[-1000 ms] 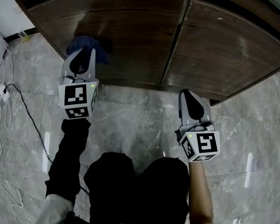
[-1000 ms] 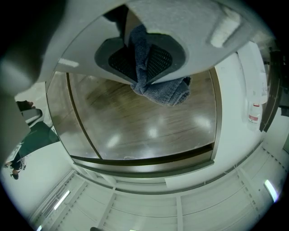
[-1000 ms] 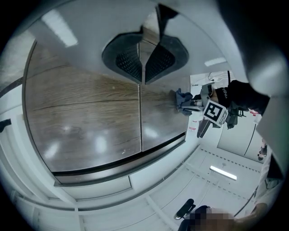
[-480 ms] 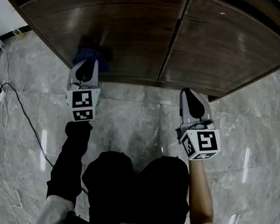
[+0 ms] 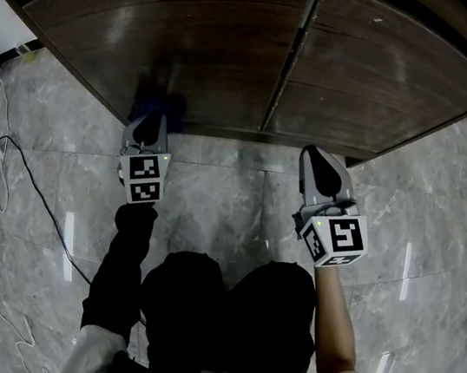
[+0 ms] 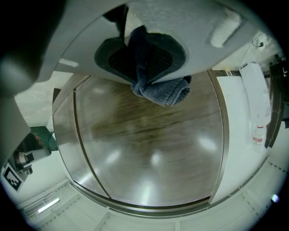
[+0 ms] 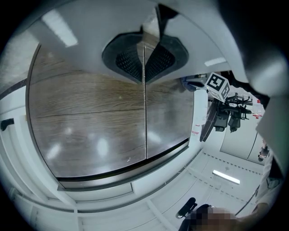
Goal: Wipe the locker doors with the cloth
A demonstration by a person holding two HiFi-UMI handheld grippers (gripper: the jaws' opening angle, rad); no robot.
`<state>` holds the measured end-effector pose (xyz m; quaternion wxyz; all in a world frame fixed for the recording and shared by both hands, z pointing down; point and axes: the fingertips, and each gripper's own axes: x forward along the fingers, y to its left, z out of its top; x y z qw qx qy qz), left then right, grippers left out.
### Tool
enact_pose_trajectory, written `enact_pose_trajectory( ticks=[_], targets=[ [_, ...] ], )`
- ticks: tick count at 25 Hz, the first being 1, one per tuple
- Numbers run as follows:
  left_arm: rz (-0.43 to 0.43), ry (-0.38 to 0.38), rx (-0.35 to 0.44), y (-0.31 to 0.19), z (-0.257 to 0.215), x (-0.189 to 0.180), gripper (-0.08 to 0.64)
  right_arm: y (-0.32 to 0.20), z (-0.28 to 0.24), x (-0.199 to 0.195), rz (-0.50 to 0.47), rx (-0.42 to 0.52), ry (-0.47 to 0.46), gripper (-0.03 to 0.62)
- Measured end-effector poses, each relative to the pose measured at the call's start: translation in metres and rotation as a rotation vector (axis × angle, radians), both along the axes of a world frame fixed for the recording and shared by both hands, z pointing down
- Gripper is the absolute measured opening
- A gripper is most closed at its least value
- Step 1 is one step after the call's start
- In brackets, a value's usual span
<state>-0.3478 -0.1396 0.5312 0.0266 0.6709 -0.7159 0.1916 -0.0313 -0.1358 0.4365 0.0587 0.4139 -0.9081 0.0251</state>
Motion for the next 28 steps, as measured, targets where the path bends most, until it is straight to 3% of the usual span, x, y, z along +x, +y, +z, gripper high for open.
enact_pose_trajectory(
  ticks=[9,28],
  targets=[
    [-0.006,0.048,-0.071,0.000,0.036,0.003,0.063,0.001,0.005,0.004,0.005,-0.011,0.007,0.026],
    [0.060,0.035,0.038,-0.010,-0.063,0.025,0.064,0.007,0.000,0.011,0.015,-0.008,-0.024,0.025]
  ],
)
